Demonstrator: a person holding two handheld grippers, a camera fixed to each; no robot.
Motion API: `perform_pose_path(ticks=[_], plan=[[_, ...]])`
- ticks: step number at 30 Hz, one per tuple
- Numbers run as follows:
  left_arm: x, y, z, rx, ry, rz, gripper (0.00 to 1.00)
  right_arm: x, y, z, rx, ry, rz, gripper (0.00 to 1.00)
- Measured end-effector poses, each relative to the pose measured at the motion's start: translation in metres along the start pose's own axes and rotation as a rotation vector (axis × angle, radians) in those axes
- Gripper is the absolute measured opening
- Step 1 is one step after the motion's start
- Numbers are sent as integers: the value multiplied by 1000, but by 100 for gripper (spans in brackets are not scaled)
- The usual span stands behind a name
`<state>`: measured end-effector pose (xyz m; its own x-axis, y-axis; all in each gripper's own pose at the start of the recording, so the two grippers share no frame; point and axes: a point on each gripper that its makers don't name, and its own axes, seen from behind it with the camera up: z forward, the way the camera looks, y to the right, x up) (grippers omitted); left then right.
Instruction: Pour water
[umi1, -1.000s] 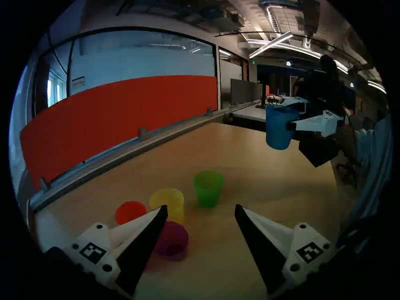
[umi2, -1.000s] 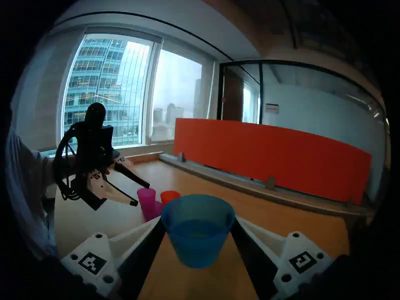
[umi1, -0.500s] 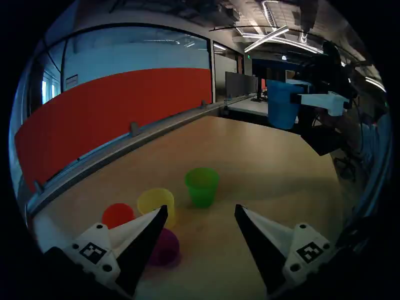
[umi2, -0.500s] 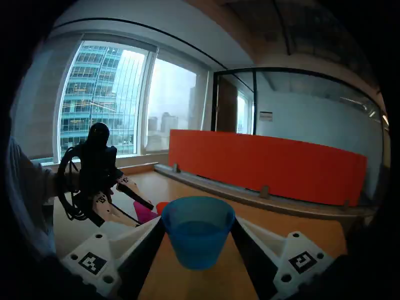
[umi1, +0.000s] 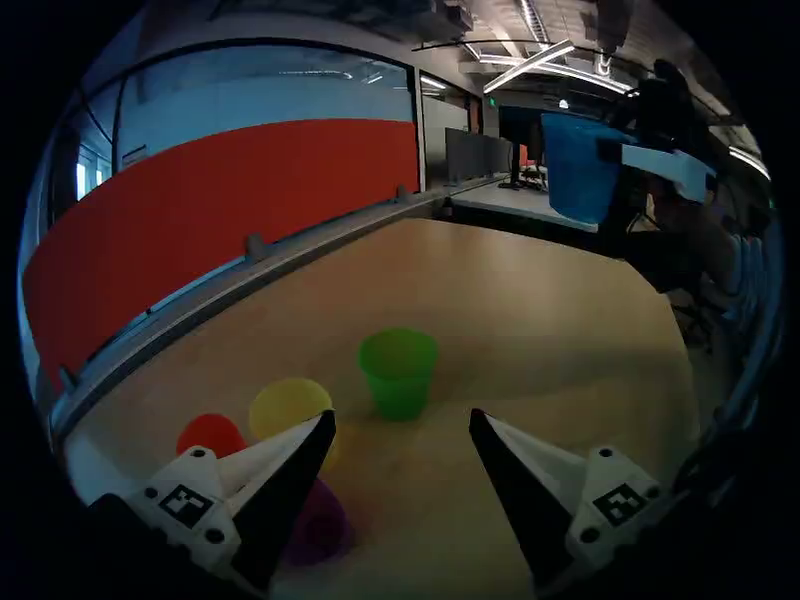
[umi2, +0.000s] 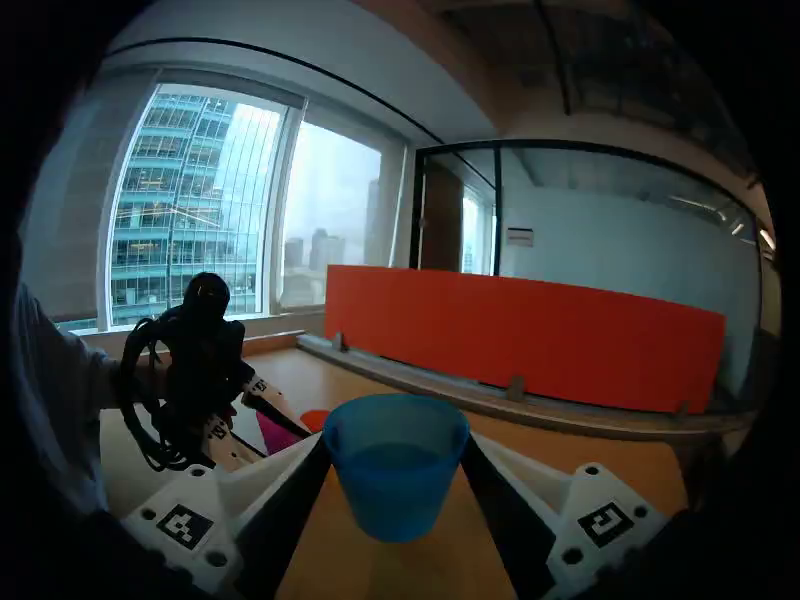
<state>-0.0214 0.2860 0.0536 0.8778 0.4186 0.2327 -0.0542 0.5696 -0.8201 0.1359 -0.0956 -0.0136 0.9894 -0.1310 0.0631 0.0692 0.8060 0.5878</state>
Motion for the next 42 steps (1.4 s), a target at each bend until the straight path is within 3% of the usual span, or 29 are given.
perform_pose_path(ticks=[18, 33, 42], plan=[[-4, 0, 46, 13, -46, 6, 100, -5, 16, -2, -27, -5, 12, 91], [-3, 0, 78, 19, -86, -39, 100, -9, 23, -2, -33, -11, 17, 91], [0, -1, 93, 52, -101, -65, 100, -11, 29, -4, -38, -12, 21, 91]])
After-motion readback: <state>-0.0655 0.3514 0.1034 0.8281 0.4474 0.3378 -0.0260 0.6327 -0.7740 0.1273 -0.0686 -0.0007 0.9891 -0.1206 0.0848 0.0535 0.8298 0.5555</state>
